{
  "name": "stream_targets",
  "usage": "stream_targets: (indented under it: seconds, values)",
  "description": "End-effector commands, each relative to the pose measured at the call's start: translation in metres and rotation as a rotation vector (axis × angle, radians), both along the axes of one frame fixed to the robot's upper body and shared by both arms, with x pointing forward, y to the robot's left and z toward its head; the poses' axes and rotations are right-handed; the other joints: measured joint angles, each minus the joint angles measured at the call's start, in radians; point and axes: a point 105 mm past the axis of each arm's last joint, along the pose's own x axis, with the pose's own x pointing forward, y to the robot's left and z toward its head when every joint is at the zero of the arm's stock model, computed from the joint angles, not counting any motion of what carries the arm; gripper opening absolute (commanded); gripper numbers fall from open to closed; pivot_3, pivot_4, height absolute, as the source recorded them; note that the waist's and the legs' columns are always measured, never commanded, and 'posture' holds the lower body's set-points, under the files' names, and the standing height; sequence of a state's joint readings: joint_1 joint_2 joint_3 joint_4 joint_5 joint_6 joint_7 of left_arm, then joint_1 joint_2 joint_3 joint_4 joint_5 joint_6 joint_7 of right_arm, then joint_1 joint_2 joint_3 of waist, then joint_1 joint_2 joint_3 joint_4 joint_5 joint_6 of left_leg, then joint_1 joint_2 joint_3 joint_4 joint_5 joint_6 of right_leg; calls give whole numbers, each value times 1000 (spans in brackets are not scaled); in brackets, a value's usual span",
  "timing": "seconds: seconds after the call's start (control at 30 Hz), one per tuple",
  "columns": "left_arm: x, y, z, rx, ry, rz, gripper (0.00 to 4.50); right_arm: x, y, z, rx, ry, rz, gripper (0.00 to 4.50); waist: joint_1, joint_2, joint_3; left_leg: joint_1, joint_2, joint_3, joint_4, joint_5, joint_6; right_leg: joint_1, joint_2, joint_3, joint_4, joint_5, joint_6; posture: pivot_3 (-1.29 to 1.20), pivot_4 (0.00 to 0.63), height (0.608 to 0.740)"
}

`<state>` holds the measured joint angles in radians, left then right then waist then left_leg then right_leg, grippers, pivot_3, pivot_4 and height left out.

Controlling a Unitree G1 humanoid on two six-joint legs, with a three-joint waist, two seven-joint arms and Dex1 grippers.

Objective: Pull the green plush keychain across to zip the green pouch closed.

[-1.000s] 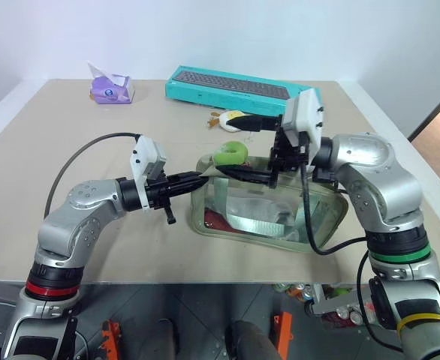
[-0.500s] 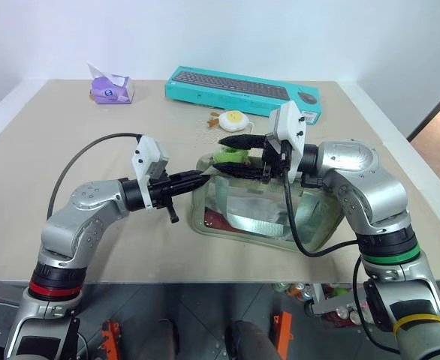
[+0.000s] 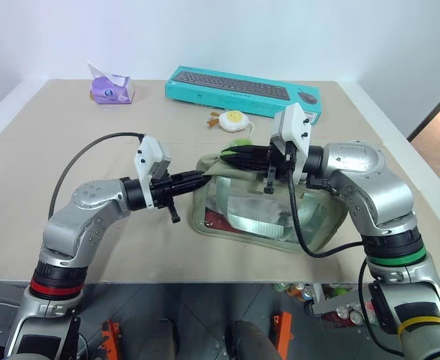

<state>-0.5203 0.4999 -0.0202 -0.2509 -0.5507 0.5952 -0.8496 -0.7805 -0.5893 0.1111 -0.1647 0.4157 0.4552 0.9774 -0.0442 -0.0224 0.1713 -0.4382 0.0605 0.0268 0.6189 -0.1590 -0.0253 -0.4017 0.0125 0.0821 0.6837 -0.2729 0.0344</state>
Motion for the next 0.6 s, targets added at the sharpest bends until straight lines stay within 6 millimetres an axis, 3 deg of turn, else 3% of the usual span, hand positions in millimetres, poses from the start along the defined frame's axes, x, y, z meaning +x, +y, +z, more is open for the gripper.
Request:
stream_targets:
  seconds: [0.03,0.17,0.33,0.5,0.6]
  values:
    - [7,5,15,-2,-70,65,0,-11,-12,40,99,-156,-19,33,0,0,0,0,0,0,0,0,0,0,0,0,0,0,0,0,150,740]
    - [13,8,26,-30,-107,131,0,-11,-31,58,126,-239,-94,33,0,0,0,0,0,0,0,0,0,0,0,0,0,0,0,0,150,740]
    - [19,9,36,-73,-135,186,0,-6,-51,63,116,-284,-177,33,0,0,0,0,0,0,0,0,0,0,0,1,0,0,0,0,150,740]
    - [17,6,33,-81,-130,192,0,0,-70,63,111,-300,-254,33,-1,0,0,0,0,1,-2,0,0,-1,0,1,0,0,-1,0,150,740]
    - [20,10,28,-82,-104,224,0,2,-69,62,113,-300,-253,33,-1,0,0,0,0,1,-2,0,0,-1,0,1,0,0,-1,0,150,740]
